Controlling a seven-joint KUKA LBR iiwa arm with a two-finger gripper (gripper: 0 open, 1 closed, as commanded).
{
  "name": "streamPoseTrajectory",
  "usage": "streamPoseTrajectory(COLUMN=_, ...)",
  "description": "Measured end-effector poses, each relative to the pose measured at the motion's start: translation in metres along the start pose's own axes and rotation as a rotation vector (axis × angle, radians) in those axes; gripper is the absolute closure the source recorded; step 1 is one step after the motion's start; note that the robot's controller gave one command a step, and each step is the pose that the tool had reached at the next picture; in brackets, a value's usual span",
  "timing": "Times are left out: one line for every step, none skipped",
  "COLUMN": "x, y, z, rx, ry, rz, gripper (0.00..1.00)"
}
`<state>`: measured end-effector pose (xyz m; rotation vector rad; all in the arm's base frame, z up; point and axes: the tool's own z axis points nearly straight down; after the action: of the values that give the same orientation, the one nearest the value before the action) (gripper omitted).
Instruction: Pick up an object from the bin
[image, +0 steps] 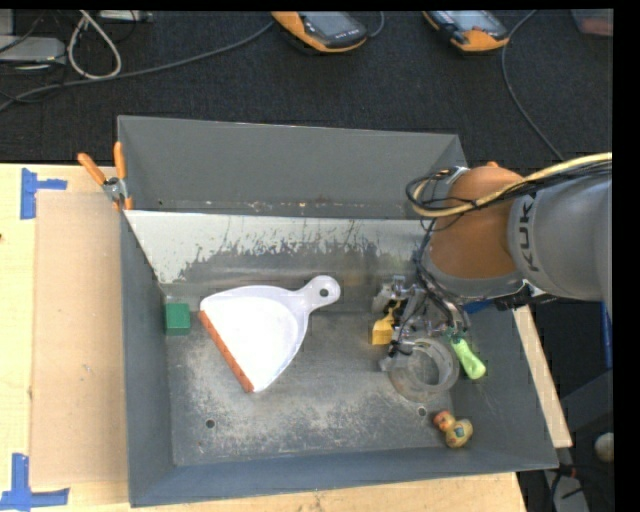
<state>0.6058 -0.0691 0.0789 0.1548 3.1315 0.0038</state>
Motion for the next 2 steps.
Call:
streamPoseTrajectory(x=0.0258, y=-0.0035, z=0.0082, rx=-0.007, ry=0.01, rz=-0.056, gripper=1.0)
streamPoseTrajectory(x=0.0257, y=-0.0034, z=0.0082, rx=-0.007, ry=0.01, rz=-0.057, gripper=1.0)
